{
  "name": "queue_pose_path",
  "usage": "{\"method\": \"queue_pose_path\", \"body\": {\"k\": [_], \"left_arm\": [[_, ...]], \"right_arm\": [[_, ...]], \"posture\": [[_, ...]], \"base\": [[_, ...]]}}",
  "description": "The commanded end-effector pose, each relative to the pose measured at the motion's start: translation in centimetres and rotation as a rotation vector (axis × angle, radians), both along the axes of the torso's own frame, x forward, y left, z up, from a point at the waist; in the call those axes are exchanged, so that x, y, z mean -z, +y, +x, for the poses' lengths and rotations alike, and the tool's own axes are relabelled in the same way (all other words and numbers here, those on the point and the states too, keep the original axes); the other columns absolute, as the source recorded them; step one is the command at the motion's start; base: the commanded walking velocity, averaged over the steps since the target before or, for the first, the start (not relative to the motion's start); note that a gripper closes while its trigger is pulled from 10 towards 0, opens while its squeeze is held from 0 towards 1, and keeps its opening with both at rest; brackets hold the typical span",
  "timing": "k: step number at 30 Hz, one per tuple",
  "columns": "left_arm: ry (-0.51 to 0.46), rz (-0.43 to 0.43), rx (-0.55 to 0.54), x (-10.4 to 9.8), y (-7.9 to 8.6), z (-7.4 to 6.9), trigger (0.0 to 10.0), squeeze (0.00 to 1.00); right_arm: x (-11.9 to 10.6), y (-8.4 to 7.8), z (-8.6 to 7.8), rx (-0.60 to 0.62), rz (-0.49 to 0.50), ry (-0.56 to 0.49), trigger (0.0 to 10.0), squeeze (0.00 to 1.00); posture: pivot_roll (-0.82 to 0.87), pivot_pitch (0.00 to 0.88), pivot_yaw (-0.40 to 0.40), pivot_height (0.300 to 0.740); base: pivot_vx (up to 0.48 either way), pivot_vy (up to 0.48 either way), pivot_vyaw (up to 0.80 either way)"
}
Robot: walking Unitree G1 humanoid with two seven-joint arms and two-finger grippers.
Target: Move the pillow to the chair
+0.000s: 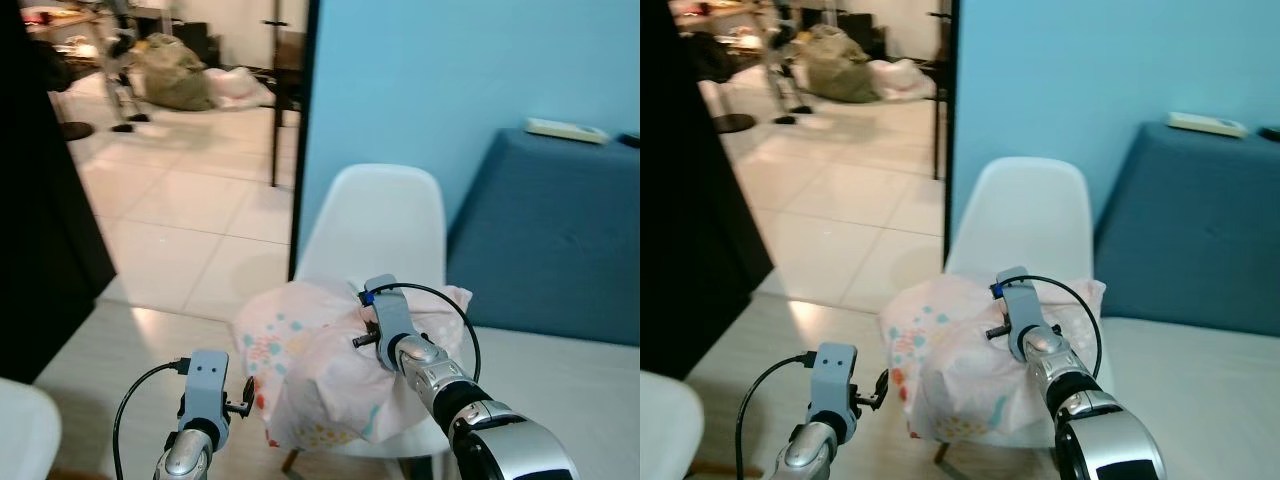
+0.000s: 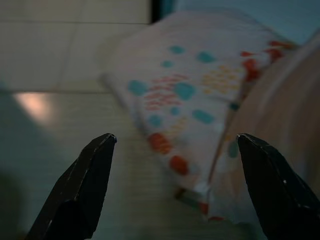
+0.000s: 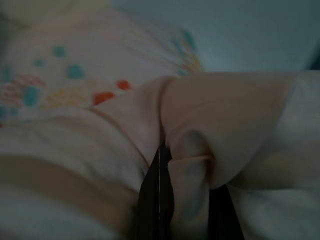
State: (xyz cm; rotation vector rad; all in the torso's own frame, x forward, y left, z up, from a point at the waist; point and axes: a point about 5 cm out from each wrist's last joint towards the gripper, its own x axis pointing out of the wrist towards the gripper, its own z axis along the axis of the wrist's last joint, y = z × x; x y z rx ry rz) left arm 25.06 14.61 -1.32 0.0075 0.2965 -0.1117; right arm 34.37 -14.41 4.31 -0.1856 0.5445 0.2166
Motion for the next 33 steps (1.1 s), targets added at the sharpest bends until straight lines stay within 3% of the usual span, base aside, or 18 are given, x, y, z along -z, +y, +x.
{"method": "queue_pose_path", "body": {"k": [1,6,9,11,15,22,29,30,33], "left_arm": [[0.008,-0.002,0.018,0.0,-0.4,0.0,10.0,0.0],[0.007,-0.007,0.022,0.0,-0.5,0.0,10.0,0.0],[0.011,-0.013,0.021,0.1,-0.7,-0.2,10.0,0.0],[0.019,-0.021,0.028,0.3,-1.2,-0.5,10.0,0.0],[0.021,-0.025,0.038,0.4,-1.5,-0.8,10.0,0.0],[0.022,-0.023,0.038,0.4,-1.3,-0.8,10.0,0.0],[0.022,-0.02,0.043,0.4,-1.2,-0.9,10.0,0.0],[0.024,-0.021,0.047,0.4,-1.2,-0.9,10.0,0.0],[0.026,-0.022,0.05,0.4,-1.2,-1.0,10.0,0.0]], "right_arm": [[-0.9,-0.1,0.6,0.013,0.021,-0.049,10.0,0.0],[-0.5,-0.5,0.4,0.031,-0.071,-0.013,10.0,0.0],[-0.5,0.4,0.4,-0.003,-0.071,-0.011,10.0,0.0],[-1.0,1.6,0.7,-0.014,0.032,-0.033,10.0,0.0],[-1.8,2.7,1.2,-0.016,0.129,-0.07,10.0,0.0],[-2.0,3.1,1.2,-0.024,0.167,-0.085,10.0,0.0],[-0.4,2.6,0.2,-0.003,0.1,-0.023,10.0,0.0],[0.7,1.9,-0.5,0.015,0.028,0.03,10.0,0.0],[1.4,1.4,-1.0,0.032,0.012,0.061,10.0,0.0]], "posture": [[0.14,0.002,-0.072,0.735],[0.13,0.007,-0.068,0.735],[0.13,0.015,-0.066,0.735],[0.13,0.02,-0.065,0.735],[0.13,0.027,-0.063,0.735],[0.13,0.03,-0.062,0.72],[0.13,0.04,-0.058,0.69],[0.13,0.04,-0.057,0.68],[0.13,0.04,-0.055,0.67]], "base": [[0.0,0.0,-0.78],[0.0,0.0,-0.73],[0.0,0.0,0.0],[0.0,0.0,0.0],[0.0,0.0,0.0],[0.0,0.0,0.0],[0.0,0.0,0.0],[0.0,0.0,0.0],[0.0,0.0,0.0]]}}
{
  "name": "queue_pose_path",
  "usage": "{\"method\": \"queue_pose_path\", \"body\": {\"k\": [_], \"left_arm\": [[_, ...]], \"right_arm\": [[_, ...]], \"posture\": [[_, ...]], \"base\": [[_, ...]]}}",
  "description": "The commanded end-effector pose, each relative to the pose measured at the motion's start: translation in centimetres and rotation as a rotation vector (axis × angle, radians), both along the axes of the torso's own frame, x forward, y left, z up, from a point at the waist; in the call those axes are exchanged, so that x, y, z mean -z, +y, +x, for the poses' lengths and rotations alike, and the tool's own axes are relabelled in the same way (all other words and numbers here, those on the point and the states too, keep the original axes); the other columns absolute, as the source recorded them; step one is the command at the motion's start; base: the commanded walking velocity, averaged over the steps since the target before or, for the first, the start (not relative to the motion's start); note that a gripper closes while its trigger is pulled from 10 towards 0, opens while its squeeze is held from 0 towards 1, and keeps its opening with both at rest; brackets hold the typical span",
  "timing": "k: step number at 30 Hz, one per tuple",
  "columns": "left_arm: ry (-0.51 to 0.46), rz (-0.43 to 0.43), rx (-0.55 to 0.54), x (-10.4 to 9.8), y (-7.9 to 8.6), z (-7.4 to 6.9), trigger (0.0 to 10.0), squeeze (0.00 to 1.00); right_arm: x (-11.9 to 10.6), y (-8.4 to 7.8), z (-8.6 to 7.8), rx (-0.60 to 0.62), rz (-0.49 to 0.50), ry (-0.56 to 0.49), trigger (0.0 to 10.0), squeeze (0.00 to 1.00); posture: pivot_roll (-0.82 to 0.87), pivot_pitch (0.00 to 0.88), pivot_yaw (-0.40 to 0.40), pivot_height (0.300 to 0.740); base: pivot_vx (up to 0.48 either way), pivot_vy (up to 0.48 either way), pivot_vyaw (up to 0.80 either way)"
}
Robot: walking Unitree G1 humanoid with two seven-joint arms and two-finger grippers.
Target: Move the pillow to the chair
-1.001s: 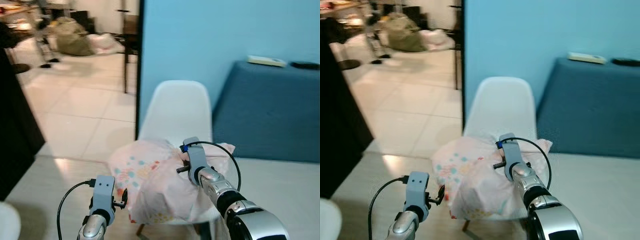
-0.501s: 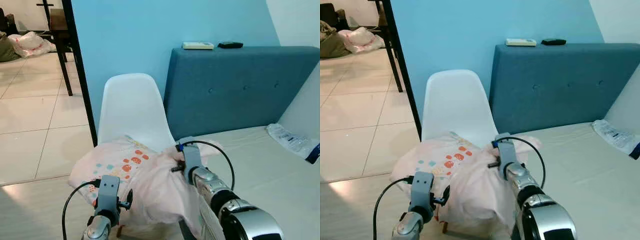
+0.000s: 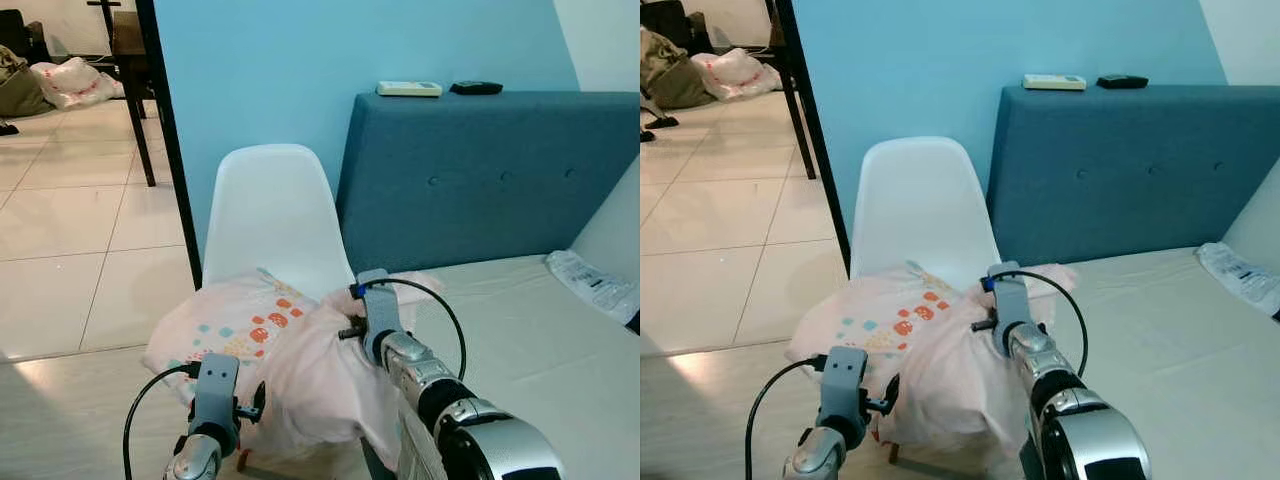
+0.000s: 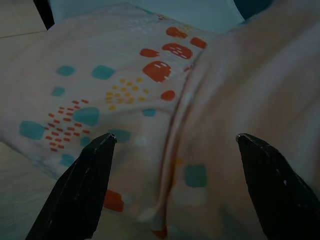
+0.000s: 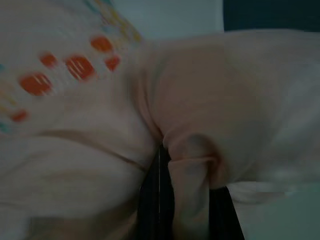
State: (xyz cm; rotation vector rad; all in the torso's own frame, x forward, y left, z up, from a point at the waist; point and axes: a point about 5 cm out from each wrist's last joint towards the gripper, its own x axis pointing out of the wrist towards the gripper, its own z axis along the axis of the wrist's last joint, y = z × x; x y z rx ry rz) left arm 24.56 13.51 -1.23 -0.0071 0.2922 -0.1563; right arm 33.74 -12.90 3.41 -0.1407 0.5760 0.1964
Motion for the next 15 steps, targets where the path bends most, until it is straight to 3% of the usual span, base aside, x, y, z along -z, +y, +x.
{"method": "queue_pose_path", "body": {"k": [1,11,15], "left_arm": [[0.029,-0.001,0.011,0.5,-0.1,-0.5,10.0,0.0],[0.038,0.001,0.031,0.5,-0.2,-0.6,10.0,0.0],[0.039,-0.001,0.034,0.5,-0.3,-0.7,10.0,0.0]], "right_arm": [[0.7,-0.2,-0.5,0.004,-0.016,0.033,10.0,0.0],[0.7,-0.2,-0.6,-0.001,0.029,0.013,10.0,0.0],[1.9,-0.2,-1.5,-0.013,-0.03,0.085,10.0,0.0]], "posture": [[0.13,0.039,-0.054,0.665],[0.13,0.04,-0.048,0.625],[0.13,0.045,-0.05,0.6]], "base": [[0.0,0.0,0.0],[0.0,0.0,0.0],[0.0,0.0,0.0]]}}
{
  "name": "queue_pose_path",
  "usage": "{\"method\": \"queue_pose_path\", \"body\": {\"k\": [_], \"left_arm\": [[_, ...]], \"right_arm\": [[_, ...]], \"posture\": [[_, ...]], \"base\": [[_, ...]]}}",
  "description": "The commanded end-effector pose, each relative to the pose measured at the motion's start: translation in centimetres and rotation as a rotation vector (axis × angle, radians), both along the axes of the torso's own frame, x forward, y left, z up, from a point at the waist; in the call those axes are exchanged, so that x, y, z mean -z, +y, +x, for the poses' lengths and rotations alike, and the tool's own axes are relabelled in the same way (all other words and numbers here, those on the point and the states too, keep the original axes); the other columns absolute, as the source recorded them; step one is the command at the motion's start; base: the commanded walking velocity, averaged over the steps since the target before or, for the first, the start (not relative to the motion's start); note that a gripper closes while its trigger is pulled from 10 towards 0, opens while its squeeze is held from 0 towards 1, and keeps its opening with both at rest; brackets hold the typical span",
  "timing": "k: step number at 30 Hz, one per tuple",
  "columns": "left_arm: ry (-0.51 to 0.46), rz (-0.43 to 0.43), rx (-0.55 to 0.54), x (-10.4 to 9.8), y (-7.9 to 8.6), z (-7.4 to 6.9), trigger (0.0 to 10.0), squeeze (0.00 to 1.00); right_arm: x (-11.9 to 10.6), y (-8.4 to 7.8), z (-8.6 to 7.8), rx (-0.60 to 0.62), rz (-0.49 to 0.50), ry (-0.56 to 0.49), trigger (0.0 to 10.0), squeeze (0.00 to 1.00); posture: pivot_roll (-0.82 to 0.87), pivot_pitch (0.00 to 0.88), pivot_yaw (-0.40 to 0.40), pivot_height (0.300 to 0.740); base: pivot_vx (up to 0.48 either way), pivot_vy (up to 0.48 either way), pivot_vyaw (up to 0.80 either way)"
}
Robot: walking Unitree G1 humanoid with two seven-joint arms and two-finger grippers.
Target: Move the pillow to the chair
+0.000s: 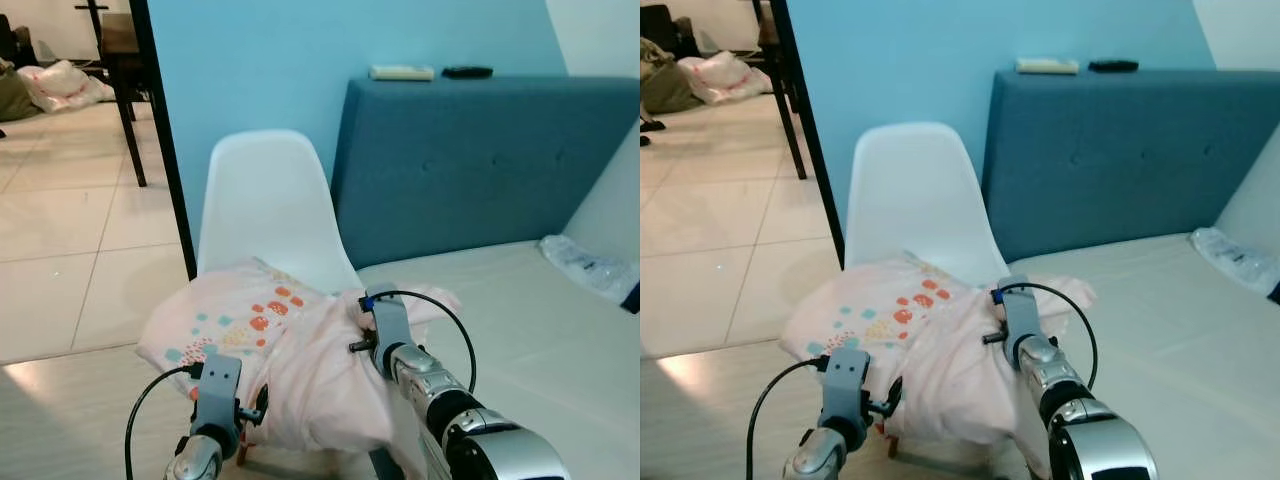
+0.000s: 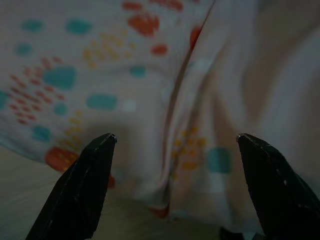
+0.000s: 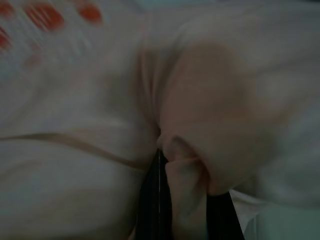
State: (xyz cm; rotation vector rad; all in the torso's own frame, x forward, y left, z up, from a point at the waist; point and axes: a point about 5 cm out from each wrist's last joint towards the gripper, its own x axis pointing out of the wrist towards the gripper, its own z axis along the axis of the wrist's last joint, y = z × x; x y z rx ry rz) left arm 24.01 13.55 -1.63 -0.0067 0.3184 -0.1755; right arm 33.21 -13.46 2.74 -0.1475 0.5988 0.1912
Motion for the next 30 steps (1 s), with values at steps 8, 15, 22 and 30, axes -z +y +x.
{"method": "queue_pose_path", "body": {"k": [8,15,22,30], "left_arm": [[0.019,-0.003,0.013,0.4,-0.2,-0.9,10.0,0.0],[0.026,-0.001,0.015,0.5,0.0,-1.4,10.0,0.0],[0.02,-0.001,0.025,0.2,-0.2,-2.0,10.0,0.0],[0.015,-0.002,0.022,0.0,-0.2,-3.0,10.0,0.0]], "right_arm": [[2.3,1.4,-2.1,0.047,0.138,0.108,10.0,0.0],[1.7,3.0,-1.8,0.032,0.313,0.065,10.0,0.0],[-0.6,4.3,0.0,0.072,0.386,-0.032,10.0,0.0],[-7.3,3.6,4.6,0.139,0.385,-0.212,10.0,0.0]], "posture": [[0.15,0.071,-0.047,0.585],[0.16,0.093,-0.041,0.585],[0.19,0.137,-0.04,0.585],[0.24,0.17,-0.051,0.585]], "base": [[0.0,0.0,0.0],[0.0,0.0,0.0],[0.0,0.0,0.0],[0.0,0.0,0.0]]}}
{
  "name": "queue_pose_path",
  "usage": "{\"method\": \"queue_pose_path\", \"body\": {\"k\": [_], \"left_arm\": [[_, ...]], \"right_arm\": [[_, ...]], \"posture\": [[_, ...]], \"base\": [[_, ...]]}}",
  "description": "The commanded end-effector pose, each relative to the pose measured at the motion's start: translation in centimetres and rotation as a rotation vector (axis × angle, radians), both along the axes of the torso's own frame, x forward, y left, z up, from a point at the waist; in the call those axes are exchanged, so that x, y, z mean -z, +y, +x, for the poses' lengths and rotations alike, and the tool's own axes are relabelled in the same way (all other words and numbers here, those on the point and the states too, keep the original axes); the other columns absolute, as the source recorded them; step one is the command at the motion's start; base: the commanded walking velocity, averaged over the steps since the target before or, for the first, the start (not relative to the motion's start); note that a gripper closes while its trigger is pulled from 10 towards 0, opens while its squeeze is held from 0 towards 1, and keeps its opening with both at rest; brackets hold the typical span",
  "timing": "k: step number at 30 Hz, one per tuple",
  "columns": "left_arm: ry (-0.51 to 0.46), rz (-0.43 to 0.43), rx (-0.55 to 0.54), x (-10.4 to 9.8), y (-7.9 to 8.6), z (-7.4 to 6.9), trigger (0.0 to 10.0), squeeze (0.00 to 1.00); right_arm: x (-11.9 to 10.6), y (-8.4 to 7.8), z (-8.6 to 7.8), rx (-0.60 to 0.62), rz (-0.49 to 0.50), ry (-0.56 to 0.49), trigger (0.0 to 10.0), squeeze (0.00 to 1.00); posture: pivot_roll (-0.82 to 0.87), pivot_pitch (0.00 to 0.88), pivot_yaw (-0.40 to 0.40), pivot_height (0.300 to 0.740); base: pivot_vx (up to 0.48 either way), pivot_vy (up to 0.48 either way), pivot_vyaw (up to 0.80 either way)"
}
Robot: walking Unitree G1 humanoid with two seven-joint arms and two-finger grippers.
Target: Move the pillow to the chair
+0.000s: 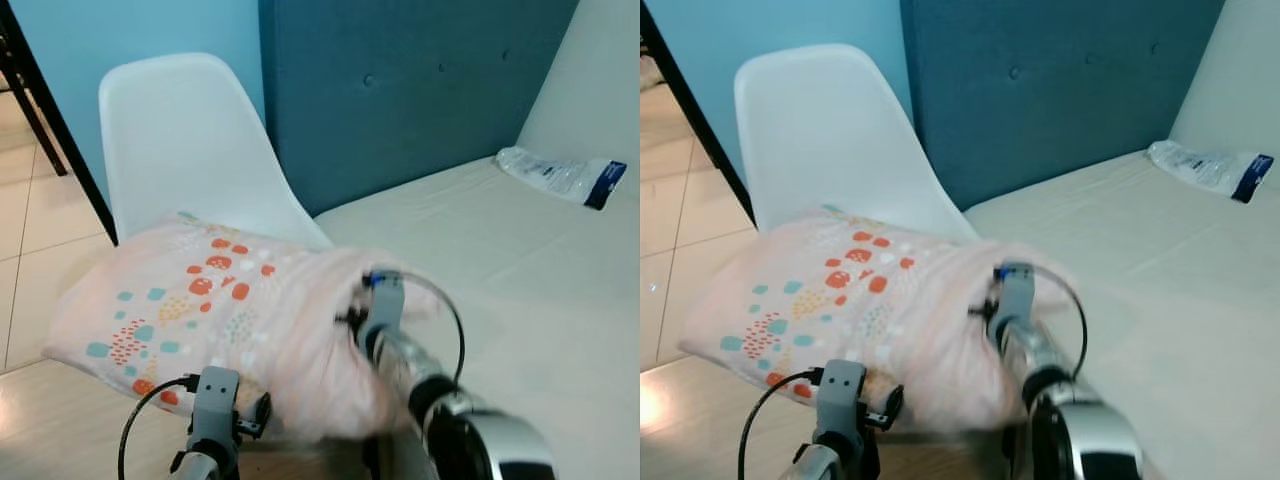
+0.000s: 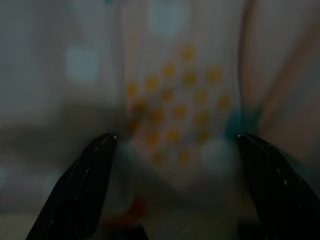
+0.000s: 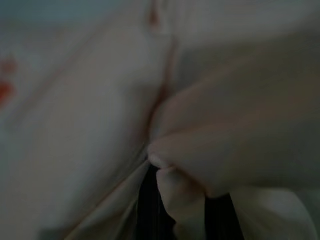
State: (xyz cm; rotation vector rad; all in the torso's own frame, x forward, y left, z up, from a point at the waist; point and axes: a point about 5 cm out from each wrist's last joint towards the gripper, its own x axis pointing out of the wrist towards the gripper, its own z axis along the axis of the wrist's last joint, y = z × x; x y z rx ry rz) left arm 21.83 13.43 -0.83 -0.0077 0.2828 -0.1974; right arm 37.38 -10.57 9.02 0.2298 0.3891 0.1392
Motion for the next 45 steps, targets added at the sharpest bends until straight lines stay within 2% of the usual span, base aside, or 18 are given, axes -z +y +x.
{"method": "queue_pose_path", "body": {"k": [1,2,6,10,11,13,15,16,17,19,22,24,28,29,30,39,42,45], "left_arm": [[0.051,0.006,-0.002,0.7,0.0,-1.0,10.0,0.0],[0.051,0.006,-0.002,0.7,0.0,-1.0,10.0,0.0],[0.05,0.005,-0.014,0.5,0.0,-1.3,10.0,0.0],[0.051,0.006,-0.012,0.4,-0.1,-1.4,10.0,0.0],[0.05,0.006,-0.016,0.2,-0.1,-1.2,10.0,0.0],[0.048,0.003,-0.021,0.1,0.0,-1.1,10.0,0.0],[0.05,0.002,-0.022,0.1,-0.1,-1.1,10.0,0.0],[0.05,0.002,-0.022,0.1,-0.1,-1.1,10.0,0.0],[0.051,0.001,-0.021,0.0,-0.1,-1.0,10.0,0.0],[0.055,-0.001,-0.019,0.0,-0.3,-0.9,10.0,0.0],[0.057,-0.001,-0.017,0.0,-0.3,-0.8,10.0,0.0],[0.056,-0.006,-0.004,0.0,-0.7,-0.5,10.0,0.0],[0.048,-0.011,0.006,-0.2,-1.0,0.2,10.0,0.0],[0.043,-0.013,0.005,-0.3,-1.1,0.5,10.0,0.0],[0.035,-0.014,0.003,-0.4,-1.1,0.8,10.0,0.0],[0.001,-0.013,-0.034,-1.2,-0.5,2.2,10.0,0.0],[0.002,-0.001,-0.05,-1.2,-0.1,2.8,10.0,0.0],[0.001,0.004,-0.054,-1.2,-0.1,3.1,10.0,0.0]], "right_arm": [[-2.0,0.6,1.0,0.005,0.021,-0.06,10.0,0.0],[-2.0,0.6,1.0,0.005,0.021,-0.06,10.0,0.0],[-6.6,1.1,2.9,0.007,0.082,-0.18,10.0,0.0],[-8.1,1.8,3.3,-0.026,0.108,-0.226,10.0,0.0],[-7.3,2.4,3.0,-0.078,0.052,-0.211,10.0,0.0],[-4.6,2.3,2.0,-0.101,-0.054,-0.119,10.0,0.0],[-2.1,2.0,0.9,-0.113,-0.085,-0.042,10.0,0.0],[-2.1,2.0,0.9,-0.113,-0.085,-0.042,10.0,0.0],[-0.5,1.8,0.1,-0.116,-0.091,0.008,10.0,0.0],[2.0,1.4,-1.3,-0.101,-0.048,0.094,10.0,0.0],[2.8,1.3,-1.8,-0.09,-0.017,0.121,10.0,0.0],[3.9,1.2,-2.6,-0.081,0.062,0.153,10.0,0.0],[4.3,1.4,-3.1,-0.117,0.146,0.15,10.0,0.0],[4.3,1.4,-3.1,-0.136,0.153,0.141,10.0,0.57],[4.3,1.4,-3.2,-0.175,0.135,0.125,10.0,1.0],[4.6,0.3,-3.5,-0.274,0.071,0.077,10.0,1.0],[5.1,-0.9,-3.9,-0.327,-0.013,0.079,10.0,1.0],[5.2,-1.6,-4.1,-0.339,-0.037,0.093,10.0,1.0]], "posture": [[0.24,0.173,-0.054,0.585],[0.24,0.173,-0.054,0.585],[0.26,0.185,-0.062,0.585],[0.27,0.186,-0.065,0.585],[0.26,0.184,-0.067,0.585],[0.26,0.184,-0.069,0.585],[0.25,0.184,-0.069,0.585],[0.25,0.184,-0.069,0.585],[0.25,0.184,-0.067,0.585],[0.23,0.178,-0.063,0.585],[0.22,0.177,-0.057,0.585],[0.21,0.165,-0.057,0.585],[0.2,0.148,-0.061,0.585],[0.2,0.14,-0.063,0.585],[0.2,0.128,-0.067,0.585],[0.19,0.08,-0.082,0.585],[0.18,0.057,-0.089,0.585],[0.18,0.05,-0.091,0.585]], "base": [[0.0,0.0,0.0],[0.0,0.0,0.0],[0.0,0.0,0.0],[0.0,0.0,0.0],[0.0,0.0,0.0],[0.0,0.0,0.0],[0.0,0.0,0.0],[0.0,0.0,0.0],[0.0,0.0,0.0],[0.0,0.0,0.0],[0.0,0.0,0.0],[0.0,0.0,0.0],[0.0,0.0,0.0],[0.0,0.0,0.0],[0.0,0.0,0.0],[0.0,0.0,0.0],[0.0,0.0,0.0],[0.0,0.0,0.0]]}}
